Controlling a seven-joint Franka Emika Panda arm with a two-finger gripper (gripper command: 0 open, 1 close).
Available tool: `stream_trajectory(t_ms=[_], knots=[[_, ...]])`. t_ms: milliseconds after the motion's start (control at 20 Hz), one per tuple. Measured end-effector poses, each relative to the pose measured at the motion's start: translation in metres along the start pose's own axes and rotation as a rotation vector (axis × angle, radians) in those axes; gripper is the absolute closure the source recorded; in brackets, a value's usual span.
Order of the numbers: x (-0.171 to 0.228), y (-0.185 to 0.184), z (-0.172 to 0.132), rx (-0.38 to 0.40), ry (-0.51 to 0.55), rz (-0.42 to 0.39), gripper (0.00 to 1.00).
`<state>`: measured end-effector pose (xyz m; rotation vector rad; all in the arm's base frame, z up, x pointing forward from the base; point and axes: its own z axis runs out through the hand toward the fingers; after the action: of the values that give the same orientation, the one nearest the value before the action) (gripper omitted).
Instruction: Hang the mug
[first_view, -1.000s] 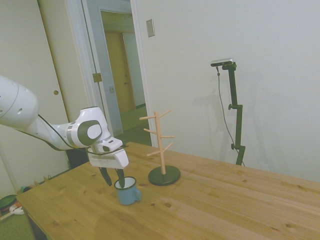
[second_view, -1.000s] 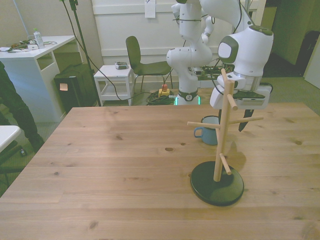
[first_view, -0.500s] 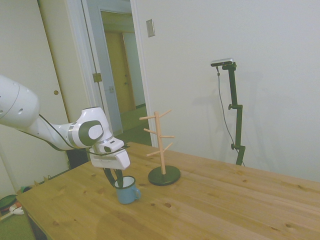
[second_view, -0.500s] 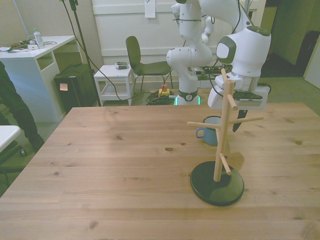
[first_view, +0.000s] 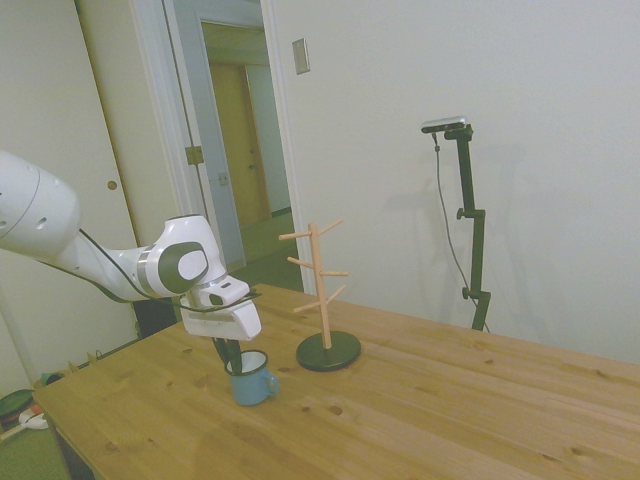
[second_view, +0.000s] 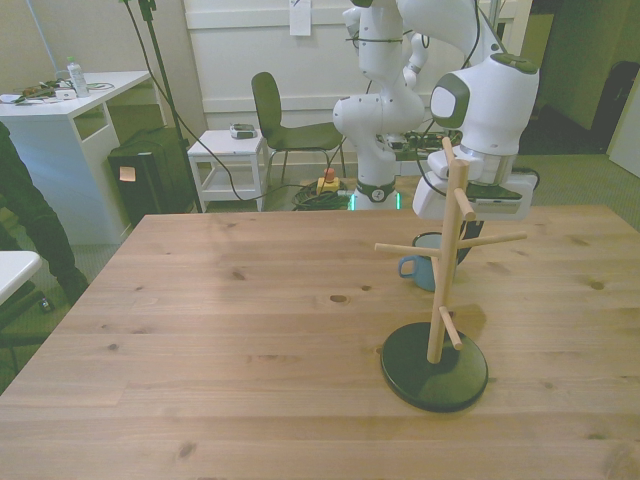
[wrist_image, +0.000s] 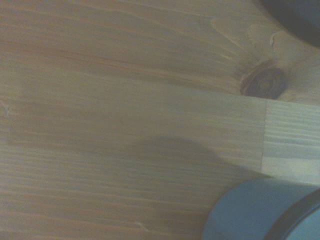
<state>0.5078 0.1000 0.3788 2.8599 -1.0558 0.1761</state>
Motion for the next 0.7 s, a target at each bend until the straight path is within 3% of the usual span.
stream_trajectory(t_ms=[400,550,700], knots=[[0.001,0.002,-0.004,0.003,0.003,0.004,1.00],[-0.001,0.009,-0.030,0.015,0.018,-0.001,1.00],[-0.009,0.024,-0.076,0.029,0.037,-0.019,1.00]])
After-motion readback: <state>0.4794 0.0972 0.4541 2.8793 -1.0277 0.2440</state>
